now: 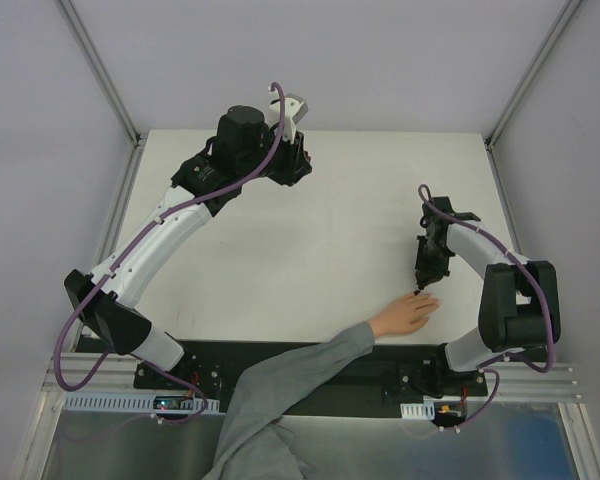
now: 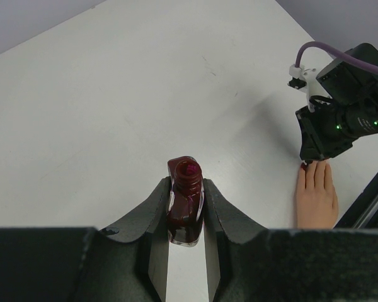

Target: Paint the nails

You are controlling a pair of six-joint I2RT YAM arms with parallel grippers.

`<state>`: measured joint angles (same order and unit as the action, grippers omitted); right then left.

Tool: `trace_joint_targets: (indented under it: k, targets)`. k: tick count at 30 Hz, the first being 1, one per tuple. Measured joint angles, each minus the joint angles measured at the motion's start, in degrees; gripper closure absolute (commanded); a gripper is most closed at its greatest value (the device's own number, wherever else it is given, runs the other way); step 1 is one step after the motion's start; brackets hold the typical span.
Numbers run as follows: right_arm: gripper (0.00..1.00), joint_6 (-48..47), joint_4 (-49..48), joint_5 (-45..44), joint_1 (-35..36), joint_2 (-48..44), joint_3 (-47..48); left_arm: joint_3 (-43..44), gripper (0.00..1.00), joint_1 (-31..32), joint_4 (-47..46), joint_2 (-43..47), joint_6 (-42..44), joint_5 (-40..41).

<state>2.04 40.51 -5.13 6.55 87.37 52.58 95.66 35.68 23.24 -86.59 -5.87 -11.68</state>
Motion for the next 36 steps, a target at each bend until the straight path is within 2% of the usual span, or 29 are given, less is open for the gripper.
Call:
trace_joint_targets:
  k: [20, 36]
  targets:
    - [0.99, -0.1, -0.2, -1.4, -1.7, 1.4, 2.5, 0.0, 1.0, 0.0, 0.0, 0.0, 0.1, 0.2]
    - [1.0, -0.1, -0.2, -0.5, 0.0, 1.5, 2.5, -0.8, 1.0, 0.0, 0.0, 0.5, 0.3, 0.2]
